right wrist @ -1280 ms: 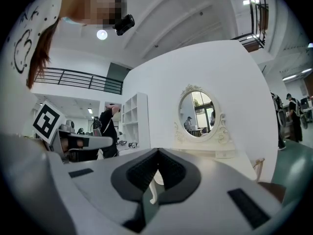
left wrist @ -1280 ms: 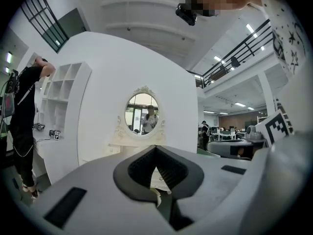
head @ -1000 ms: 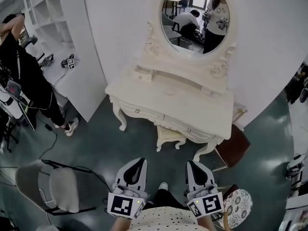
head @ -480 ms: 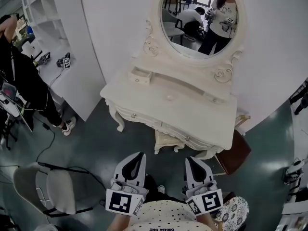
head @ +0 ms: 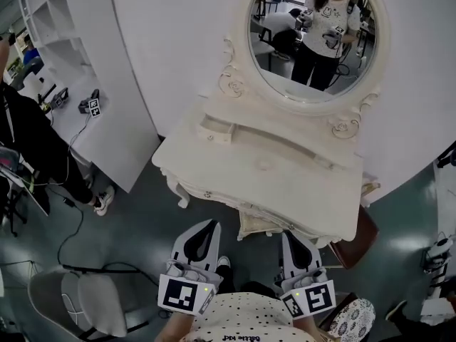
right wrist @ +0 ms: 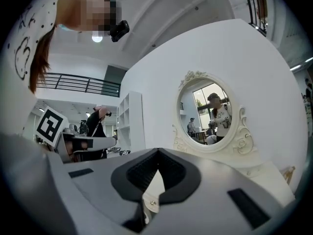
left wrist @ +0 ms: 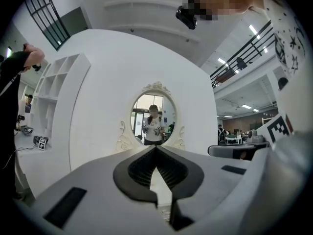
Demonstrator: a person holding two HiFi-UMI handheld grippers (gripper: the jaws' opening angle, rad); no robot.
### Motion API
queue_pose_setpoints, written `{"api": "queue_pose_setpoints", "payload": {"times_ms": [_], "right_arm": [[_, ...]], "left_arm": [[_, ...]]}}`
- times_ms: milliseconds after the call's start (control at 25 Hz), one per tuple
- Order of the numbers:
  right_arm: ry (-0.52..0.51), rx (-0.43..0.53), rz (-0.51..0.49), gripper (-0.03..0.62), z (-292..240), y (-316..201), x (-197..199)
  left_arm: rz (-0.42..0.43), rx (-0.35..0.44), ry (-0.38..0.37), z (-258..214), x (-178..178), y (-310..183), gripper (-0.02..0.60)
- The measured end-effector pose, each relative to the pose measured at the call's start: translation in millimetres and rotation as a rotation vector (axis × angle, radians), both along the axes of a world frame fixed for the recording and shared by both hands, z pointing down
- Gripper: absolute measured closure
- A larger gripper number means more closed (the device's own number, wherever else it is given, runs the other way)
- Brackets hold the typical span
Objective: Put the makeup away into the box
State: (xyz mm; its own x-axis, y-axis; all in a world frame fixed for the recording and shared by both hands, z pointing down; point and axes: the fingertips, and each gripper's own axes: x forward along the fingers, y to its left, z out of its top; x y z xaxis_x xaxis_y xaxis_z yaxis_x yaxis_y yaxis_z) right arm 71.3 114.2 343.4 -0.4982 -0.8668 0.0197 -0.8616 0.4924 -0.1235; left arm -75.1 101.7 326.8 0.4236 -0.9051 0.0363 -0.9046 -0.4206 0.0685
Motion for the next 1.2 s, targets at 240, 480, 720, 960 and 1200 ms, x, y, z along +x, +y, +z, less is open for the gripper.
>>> {"api": "queue_pose_setpoints", "payload": {"times_ms": [240,480,720,960,1200], "right_arm": [[-0.015,-0.001,0.031,0.589,3,-43,-16],[-0.021,-0.03,0.019,0.589,16,-81,-21],[-0.01,-0.044,-0.026,0.589,20,-131,-17],[0.005,-0.012,-0.058,0.589,14,-180,0],[0.014,-0.014,-0.075,0.589,19,-208,23]], "left_arm": [[0.006,0.0,-0.009,1,-23,-51,0.577],[0.007,-0.036,-0.003,16,-23,-84,0.577],[-0.013,-0.039,-0.015,17,-14,-128,0.577],[-0.047,-0.013,0.001,12,-2,-172,0.577],[-0.063,-0.005,0.001,15,18,-198,0.577]]}}
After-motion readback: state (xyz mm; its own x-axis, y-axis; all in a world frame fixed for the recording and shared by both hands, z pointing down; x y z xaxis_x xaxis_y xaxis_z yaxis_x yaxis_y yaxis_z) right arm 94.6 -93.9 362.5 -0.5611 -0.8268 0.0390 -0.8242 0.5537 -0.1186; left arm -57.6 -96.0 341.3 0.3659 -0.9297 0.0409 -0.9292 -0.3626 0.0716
